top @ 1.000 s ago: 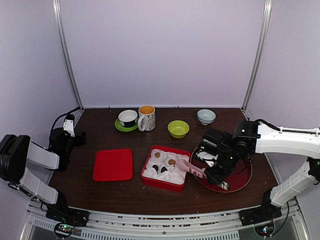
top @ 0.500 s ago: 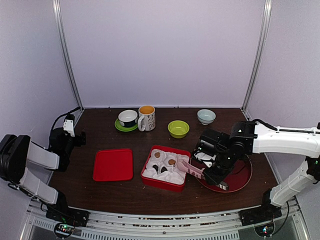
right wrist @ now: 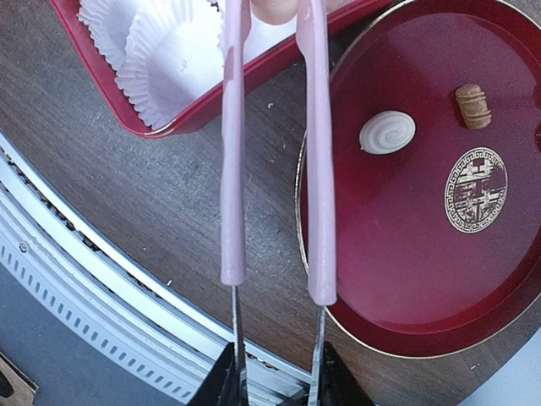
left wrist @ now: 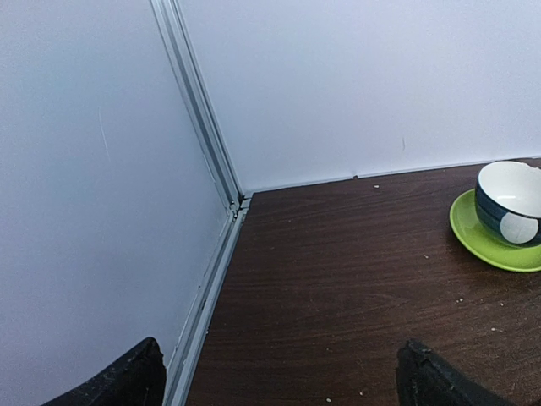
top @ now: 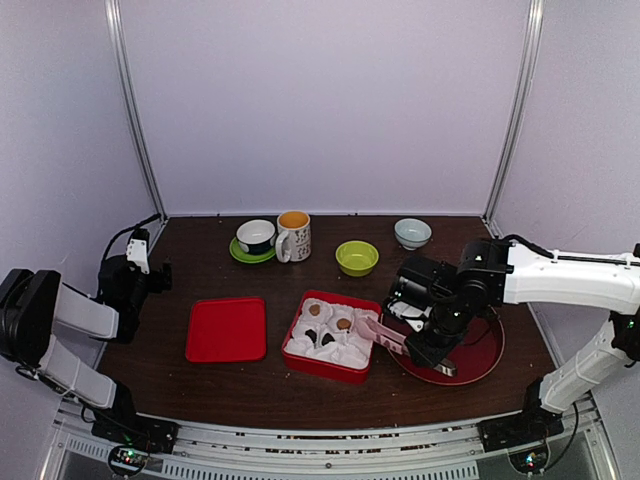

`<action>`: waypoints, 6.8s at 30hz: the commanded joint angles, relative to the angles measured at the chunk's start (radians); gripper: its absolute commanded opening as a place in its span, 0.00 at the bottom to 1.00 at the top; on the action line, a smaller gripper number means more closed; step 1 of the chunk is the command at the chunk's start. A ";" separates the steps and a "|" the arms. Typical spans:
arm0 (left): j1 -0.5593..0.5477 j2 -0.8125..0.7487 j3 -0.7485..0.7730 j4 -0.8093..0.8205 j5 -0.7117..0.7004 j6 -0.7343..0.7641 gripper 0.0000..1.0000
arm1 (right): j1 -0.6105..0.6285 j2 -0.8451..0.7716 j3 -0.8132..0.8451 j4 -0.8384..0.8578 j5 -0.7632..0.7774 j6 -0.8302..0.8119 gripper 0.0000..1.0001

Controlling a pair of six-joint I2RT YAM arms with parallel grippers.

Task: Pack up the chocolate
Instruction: Place the fake chocolate in the empty pocket of the box, then pick up the fake chocolate from the plate, then place the fake chocolate in the empty pocket of the box.

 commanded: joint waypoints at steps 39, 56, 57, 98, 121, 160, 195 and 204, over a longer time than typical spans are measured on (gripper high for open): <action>0.010 0.006 0.011 0.057 0.008 -0.004 0.98 | -0.021 -0.189 0.000 0.009 0.230 0.087 0.28; 0.009 0.006 0.011 0.057 0.008 -0.004 0.98 | -0.162 -0.354 -0.272 0.074 0.139 0.187 0.33; 0.010 0.006 0.011 0.057 0.008 -0.004 0.98 | -0.167 -0.354 -0.283 0.083 0.130 0.185 0.34; 0.010 0.006 0.011 0.058 0.008 -0.004 0.98 | -0.275 -0.146 -0.285 0.225 0.086 0.138 0.32; 0.010 0.005 0.011 0.057 0.008 -0.004 0.98 | -0.275 -0.247 -0.216 0.150 0.113 0.123 0.20; 0.009 0.006 0.012 0.056 0.008 -0.004 0.98 | -0.170 -0.384 -0.194 0.428 -0.280 0.035 0.18; 0.009 0.005 0.011 0.058 0.008 -0.004 0.98 | 0.006 0.076 -0.051 0.439 -0.308 -0.168 0.17; 0.010 0.006 0.011 0.056 0.008 -0.004 0.98 | 0.007 0.095 -0.046 0.445 -0.301 -0.174 0.17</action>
